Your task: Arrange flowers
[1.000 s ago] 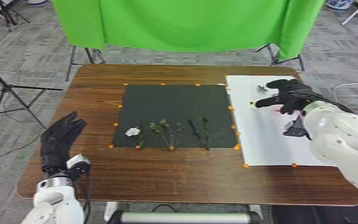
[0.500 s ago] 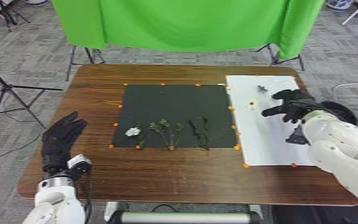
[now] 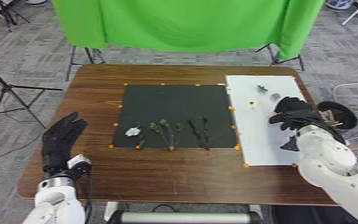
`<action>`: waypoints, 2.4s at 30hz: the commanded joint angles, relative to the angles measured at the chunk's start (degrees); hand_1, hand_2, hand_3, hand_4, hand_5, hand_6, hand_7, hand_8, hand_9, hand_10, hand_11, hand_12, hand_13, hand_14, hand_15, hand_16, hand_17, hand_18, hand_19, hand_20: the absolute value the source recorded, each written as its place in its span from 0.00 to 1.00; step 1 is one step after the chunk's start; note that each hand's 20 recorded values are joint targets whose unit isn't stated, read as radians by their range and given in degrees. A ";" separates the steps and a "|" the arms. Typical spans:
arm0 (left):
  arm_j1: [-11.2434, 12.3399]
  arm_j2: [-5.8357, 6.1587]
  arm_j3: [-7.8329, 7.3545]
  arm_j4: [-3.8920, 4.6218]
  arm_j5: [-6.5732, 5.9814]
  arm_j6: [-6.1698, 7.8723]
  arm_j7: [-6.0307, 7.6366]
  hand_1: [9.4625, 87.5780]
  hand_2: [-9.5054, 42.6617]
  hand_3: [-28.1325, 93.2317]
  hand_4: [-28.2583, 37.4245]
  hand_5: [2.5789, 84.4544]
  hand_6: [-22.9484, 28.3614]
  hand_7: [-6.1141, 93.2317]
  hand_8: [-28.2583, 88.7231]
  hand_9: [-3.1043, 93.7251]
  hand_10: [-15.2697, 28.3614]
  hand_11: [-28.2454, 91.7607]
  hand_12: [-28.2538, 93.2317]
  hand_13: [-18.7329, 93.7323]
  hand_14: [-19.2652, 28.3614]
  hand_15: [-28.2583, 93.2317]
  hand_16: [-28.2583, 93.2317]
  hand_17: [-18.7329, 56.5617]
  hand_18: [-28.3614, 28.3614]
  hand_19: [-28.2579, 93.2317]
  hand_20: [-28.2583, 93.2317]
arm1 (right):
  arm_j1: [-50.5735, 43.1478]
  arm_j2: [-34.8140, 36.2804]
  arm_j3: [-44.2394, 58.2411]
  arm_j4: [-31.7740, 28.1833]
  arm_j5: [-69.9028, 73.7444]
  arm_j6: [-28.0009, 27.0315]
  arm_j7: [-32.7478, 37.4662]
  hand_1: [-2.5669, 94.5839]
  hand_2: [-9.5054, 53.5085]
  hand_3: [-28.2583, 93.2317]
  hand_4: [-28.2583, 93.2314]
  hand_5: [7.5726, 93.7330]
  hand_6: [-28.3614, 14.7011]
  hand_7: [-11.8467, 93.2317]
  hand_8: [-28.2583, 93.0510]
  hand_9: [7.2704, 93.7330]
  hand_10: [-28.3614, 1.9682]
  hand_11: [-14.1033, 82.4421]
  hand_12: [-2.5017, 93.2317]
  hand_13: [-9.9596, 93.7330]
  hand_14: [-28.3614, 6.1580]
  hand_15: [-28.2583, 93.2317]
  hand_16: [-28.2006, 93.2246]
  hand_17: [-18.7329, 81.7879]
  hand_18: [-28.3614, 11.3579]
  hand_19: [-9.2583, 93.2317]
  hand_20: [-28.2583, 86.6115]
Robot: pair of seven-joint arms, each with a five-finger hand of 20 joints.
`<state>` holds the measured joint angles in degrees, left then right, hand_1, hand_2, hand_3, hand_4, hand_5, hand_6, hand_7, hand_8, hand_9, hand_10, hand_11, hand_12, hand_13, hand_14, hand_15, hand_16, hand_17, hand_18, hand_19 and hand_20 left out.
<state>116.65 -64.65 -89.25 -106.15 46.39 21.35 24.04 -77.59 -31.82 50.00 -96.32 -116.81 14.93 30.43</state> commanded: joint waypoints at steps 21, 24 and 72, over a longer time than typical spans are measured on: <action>-0.35 1.01 -0.13 -0.02 0.14 -0.12 -0.76 0.42 0.53 0.80 0.06 0.62 0.51 0.24 0.17 0.59 0.67 0.45 0.33 0.58 0.70 0.41 0.21 0.56 0.69 0.28 0.48 | 45.15 -17.46 -34.22 -2.27 4.08 8.70 -13.99 0.67 0.00 0.75 0.05 0.85 0.66 0.30 0.26 0.98 0.60 0.21 0.39 1.00 0.78 0.73 0.47 0.86 0.41 1.00 0.67; -0.53 0.97 0.32 0.16 0.20 -0.35 -0.88 0.42 0.53 0.80 0.06 0.62 0.51 0.24 0.17 0.59 0.67 0.45 0.33 0.58 0.70 0.41 0.21 0.56 0.69 0.28 0.48 | 46.00 -24.27 -36.93 0.80 3.41 6.98 -15.98 0.67 0.00 0.75 0.05 0.85 0.66 0.30 0.26 0.98 0.60 0.21 0.39 1.00 0.78 0.73 0.47 0.86 0.41 1.00 0.67; -3.96 -0.42 -1.22 3.10 0.51 0.35 -0.44 0.64 0.32 0.79 0.29 0.57 0.48 0.32 0.15 0.45 0.60 0.46 0.32 0.51 0.64 0.40 0.22 0.61 0.67 0.27 0.54 | 37.69 -45.29 -39.45 22.02 0.70 -6.39 -10.44 0.65 0.00 0.75 0.05 0.84 0.69 0.29 0.25 0.96 0.59 0.20 0.34 1.00 0.77 0.74 0.47 0.86 0.40 1.00 0.70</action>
<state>112.87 -64.34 -90.29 -103.49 47.35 23.03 24.32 -39.73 -76.56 10.23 -74.84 -115.43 9.66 19.09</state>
